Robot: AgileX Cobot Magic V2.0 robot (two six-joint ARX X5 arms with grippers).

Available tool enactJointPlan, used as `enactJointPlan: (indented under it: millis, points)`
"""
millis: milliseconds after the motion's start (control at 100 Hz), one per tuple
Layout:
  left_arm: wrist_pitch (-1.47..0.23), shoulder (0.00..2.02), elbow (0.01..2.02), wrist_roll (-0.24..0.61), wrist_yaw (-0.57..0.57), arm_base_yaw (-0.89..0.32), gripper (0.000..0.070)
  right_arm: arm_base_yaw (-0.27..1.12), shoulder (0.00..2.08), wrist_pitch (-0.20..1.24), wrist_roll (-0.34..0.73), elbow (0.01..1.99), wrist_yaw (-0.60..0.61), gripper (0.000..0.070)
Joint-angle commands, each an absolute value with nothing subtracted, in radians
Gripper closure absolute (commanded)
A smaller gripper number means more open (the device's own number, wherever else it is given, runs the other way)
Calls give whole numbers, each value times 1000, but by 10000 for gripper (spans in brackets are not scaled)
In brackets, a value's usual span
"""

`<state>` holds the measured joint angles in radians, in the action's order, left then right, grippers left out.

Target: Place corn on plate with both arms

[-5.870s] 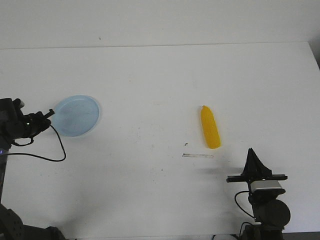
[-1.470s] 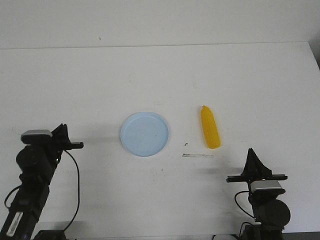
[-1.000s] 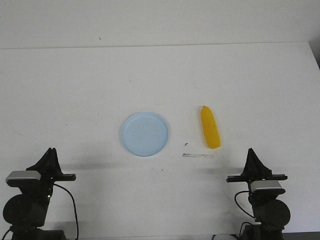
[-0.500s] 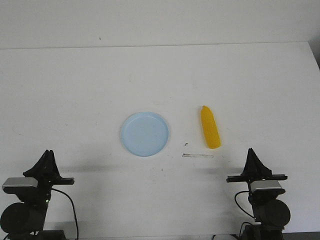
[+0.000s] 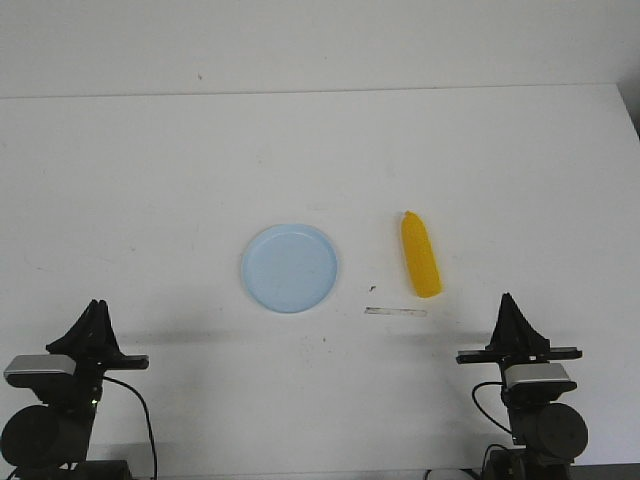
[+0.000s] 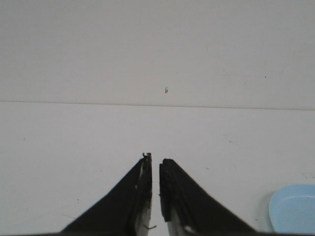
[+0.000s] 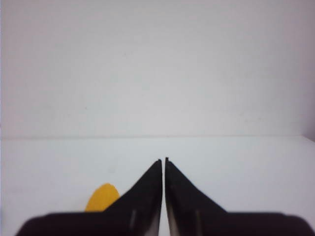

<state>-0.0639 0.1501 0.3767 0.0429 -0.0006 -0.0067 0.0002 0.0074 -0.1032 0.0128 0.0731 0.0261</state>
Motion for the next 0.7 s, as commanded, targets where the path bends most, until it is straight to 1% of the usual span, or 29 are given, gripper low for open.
enactJointPlan:
  millis: [0, 110, 300, 490, 580, 690]
  points:
    - [-52, 148, 385, 35, -1, -4, 657, 6, 31, -54, -61, 150, 25, 692]
    - [-52, 148, 385, 35, -1, -4, 657, 7, 101, 46, -69, 251, 26, 692]
    - [-52, 148, 385, 35, -1, -4, 657, 9, 317, 141, -68, 407, 27, 692]
    - [-52, 148, 385, 35, -1, -4, 657, 21, 533, 141, -56, 526, 27, 692]
    - [-52, 148, 385, 35, -1, -4, 657, 36, 648, 100, -40, 569, 37, 692]
    - [-52, 148, 385, 35, -1, -4, 657, 57, 779, 88, -31, 631, 96, 692]
